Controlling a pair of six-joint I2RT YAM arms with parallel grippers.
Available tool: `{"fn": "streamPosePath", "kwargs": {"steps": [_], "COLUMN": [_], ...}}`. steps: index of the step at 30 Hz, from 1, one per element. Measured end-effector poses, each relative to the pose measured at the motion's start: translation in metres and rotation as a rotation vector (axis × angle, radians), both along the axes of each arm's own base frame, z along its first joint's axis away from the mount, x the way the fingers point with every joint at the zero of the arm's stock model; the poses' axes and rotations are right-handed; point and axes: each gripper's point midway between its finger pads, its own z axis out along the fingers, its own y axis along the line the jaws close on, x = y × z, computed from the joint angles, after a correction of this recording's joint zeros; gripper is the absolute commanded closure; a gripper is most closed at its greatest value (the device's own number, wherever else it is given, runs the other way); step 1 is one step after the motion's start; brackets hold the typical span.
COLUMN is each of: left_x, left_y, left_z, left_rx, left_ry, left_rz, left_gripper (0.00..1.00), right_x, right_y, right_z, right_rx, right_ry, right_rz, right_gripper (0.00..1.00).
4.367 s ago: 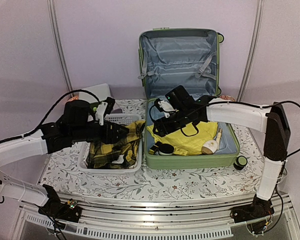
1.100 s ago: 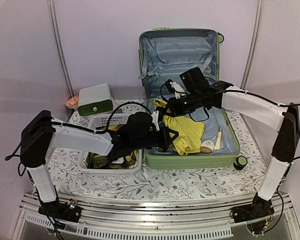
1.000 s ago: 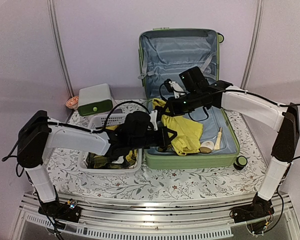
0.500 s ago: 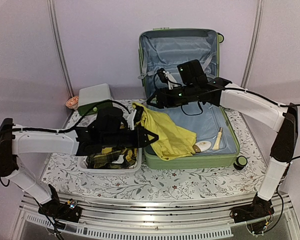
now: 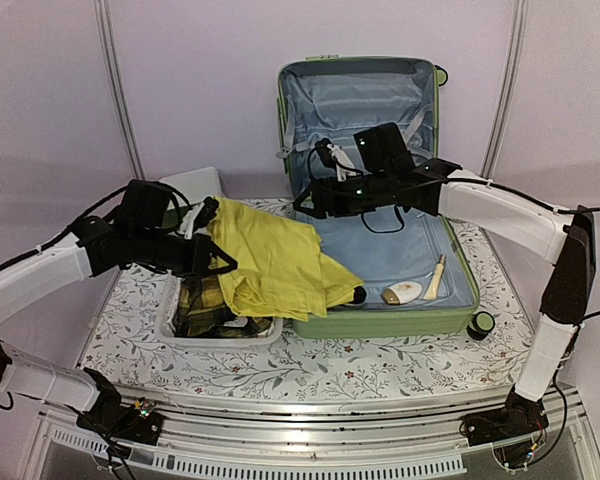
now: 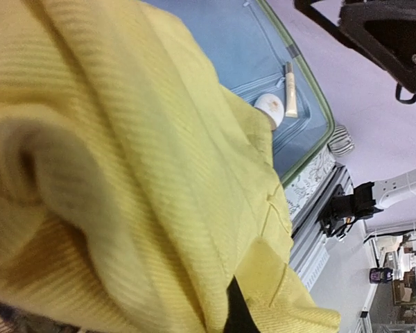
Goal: Open, take out, and arrange the luggage
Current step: Place the clothes in the bin.
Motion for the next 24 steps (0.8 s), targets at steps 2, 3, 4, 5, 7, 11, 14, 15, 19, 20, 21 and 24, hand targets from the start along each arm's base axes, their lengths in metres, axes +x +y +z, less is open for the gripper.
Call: {"fn": "streamPosePath", "kwargs": {"steps": [2,3,4,5,7,11,14,15,19,20,21,24], "left_x": [0.005,0.007,0.009,0.010,0.015,0.025,0.035,0.038,0.043,0.044,0.045,0.047], "left_y": [0.023,0.034,0.042,0.052,0.067,0.099,0.119,0.124,0.133,0.134,0.134,0.134], "left_z": [-0.010,-0.018,-0.025,-0.033,-0.043,-0.052,-0.059,-0.063,-0.075,-0.077,-0.078,-0.082], "left_rx": [0.045,0.075,0.101,0.136,0.193,0.294,0.347,0.363,0.411,0.418,0.422,0.431], "left_ry": [0.030,0.051,0.067,0.091,0.116,0.139,0.154,0.164,0.193,0.197,0.200,0.207], "left_rz": [0.016,0.026,0.035,0.047,0.068,0.122,0.155,0.163,0.166,0.162,0.160,0.153], "left_gripper": [1.00,1.00,1.00,1.00,1.00,1.00,1.00,1.00,1.00,1.00,1.00,1.00], "right_x": [0.000,0.000,0.000,0.000,0.000,0.003,0.001,-0.002,-0.021,-0.027,-0.034,-0.057], "right_y": [0.000,0.000,0.000,0.000,0.000,0.002,0.002,0.002,0.003,0.006,0.010,0.033], "right_z": [-0.001,-0.002,-0.002,-0.002,-0.004,-0.017,-0.041,-0.052,-0.092,-0.098,-0.104,-0.112], "right_rx": [-0.004,-0.005,-0.005,-0.006,-0.010,-0.030,-0.063,-0.078,-0.127,-0.134,-0.137,-0.127], "right_ry": [0.000,0.000,-0.001,-0.002,-0.002,0.012,0.051,0.069,0.152,0.164,0.178,0.201], "right_rz": [0.000,0.000,0.001,0.002,0.004,0.006,0.014,0.019,0.050,0.062,0.079,0.140], "right_gripper": [0.34,0.34,0.34,0.33,0.32,0.25,0.16,0.13,0.18,0.23,0.29,0.49]}}
